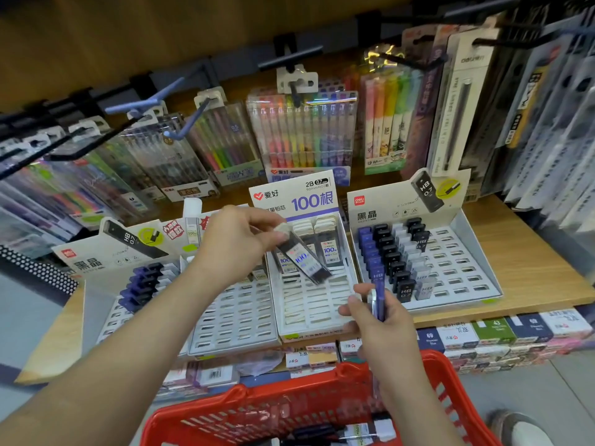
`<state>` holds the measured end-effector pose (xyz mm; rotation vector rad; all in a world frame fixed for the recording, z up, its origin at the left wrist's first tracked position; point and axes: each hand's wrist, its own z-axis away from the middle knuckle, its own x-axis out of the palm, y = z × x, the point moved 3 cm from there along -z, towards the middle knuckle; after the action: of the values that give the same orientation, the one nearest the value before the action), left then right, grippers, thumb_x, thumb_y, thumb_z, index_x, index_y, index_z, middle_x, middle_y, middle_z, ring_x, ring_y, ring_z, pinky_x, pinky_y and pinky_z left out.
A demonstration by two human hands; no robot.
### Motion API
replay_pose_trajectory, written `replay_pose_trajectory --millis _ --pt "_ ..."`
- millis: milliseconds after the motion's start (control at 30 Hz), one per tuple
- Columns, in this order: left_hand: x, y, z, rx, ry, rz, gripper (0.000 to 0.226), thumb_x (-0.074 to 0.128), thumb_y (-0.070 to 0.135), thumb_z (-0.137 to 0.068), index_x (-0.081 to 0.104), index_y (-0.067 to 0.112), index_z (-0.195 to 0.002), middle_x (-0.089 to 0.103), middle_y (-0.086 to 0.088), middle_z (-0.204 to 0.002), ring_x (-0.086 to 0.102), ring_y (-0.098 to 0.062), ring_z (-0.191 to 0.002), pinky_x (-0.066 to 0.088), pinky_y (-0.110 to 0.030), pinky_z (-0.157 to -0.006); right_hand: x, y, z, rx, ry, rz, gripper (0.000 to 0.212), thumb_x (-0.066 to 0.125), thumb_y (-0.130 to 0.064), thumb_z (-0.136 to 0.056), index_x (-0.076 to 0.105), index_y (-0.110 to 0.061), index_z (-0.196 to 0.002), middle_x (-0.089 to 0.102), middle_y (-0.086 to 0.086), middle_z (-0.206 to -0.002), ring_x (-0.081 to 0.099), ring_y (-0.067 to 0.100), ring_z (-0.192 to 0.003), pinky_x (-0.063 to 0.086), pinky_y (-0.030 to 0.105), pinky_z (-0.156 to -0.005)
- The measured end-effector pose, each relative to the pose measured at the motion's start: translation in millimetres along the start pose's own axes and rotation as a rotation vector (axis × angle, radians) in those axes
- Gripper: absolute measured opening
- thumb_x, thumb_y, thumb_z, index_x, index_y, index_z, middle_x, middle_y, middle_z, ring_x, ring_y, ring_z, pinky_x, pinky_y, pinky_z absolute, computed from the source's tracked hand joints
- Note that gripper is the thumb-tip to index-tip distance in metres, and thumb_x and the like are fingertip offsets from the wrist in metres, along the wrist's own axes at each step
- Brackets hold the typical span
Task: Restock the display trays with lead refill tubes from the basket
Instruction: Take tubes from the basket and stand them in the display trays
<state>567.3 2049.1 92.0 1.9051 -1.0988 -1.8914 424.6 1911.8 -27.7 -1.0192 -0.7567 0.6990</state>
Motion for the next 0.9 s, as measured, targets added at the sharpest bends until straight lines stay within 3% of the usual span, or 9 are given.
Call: replay_pose_trajectory --millis 133,200,300,400,500,667,900 --pt "11 1 -7 0.153 0.097 -0.137 0.012 0.071 0.021 -0.085 0.076 0.017 -0.095 0.07 0.005 -0.085 0.064 -0.016 -0.084 0.05 -0.03 -0.084 1 2 -1 0.106 -0.009 -0.138 0.027 0.062 -0.002 -0.089 0.065 -0.024 -0.105 0.05 0.012 -0.068 0.037 0.016 -0.052 0.034 0.027 -0.045" --pt "20 0 -7 0.225 0.091 -0.201 0.012 0.069 0.02 -0.087 0.075 0.016 -0.096 0.071 0.001 -0.091 0.063 -0.018 -0.088 0.048 -0.028 -0.084 3 0 0 0.126 -0.027 -0.22 0.03 0.058 0.006 -0.089 0.064 -0.015 -0.11 0.053 0.012 -0.07 0.034 0.016 -0.052 0.033 0.027 -0.045" --pt "30 -6 -8 0.285 0.081 -0.244 0.012 0.069 0.018 -0.086 0.075 0.016 -0.097 0.072 0.0 -0.094 0.063 -0.017 -0.088 0.047 -0.027 -0.082 4 -7 2 0.129 -0.065 -0.317 0.03 0.058 0.006 -0.088 0.062 -0.012 -0.112 0.062 0.017 -0.085 0.041 0.015 -0.057 0.035 0.029 -0.052" --pt "33 -9 -9 0.305 0.078 -0.262 0.016 0.071 0.017 -0.084 0.075 0.016 -0.099 0.073 -0.001 -0.096 0.064 -0.019 -0.09 0.048 -0.028 -0.084 3 -11 3 0.126 -0.095 -0.411 0.024 0.062 0.0 -0.088 0.063 -0.011 -0.109 0.072 0.017 -0.104 0.059 0.018 -0.073 0.046 0.03 -0.06" --pt "34 -7 -10 0.333 0.062 -0.279 0.016 0.071 0.015 -0.084 0.075 0.015 -0.1 0.073 -0.002 -0.097 0.065 -0.021 -0.093 0.051 -0.035 -0.086 4 -12 4 0.146 -0.112 -0.473 0.021 0.052 -0.002 -0.098 0.061 -0.007 -0.116 0.075 0.014 -0.101 0.072 0.023 -0.083 0.061 0.031 -0.067" --pt "38 -5 -8 0.405 0.022 -0.307 0.017 0.069 0.01 -0.084 0.075 0.011 -0.101 0.073 -0.004 -0.095 0.065 -0.023 -0.092 0.05 -0.034 -0.086 6 -16 7 0.176 -0.132 -0.494 0.023 0.049 -0.005 -0.1 0.059 -0.009 -0.12 0.076 0.009 -0.103 0.074 0.028 -0.092 0.062 0.041 -0.075" --pt "52 -5 -8 0.499 -0.038 -0.445 0.015 0.067 0.011 -0.085 0.074 0.01 -0.098 0.071 -0.006 -0.091 0.066 -0.028 -0.086 0.054 -0.038 -0.076 7 -17 9 0.148 -0.142 -0.473 0.026 0.051 -0.022 -0.097 0.062 -0.007 -0.116 0.075 0.012 -0.101 0.074 0.031 -0.087 0.062 0.037 -0.064"
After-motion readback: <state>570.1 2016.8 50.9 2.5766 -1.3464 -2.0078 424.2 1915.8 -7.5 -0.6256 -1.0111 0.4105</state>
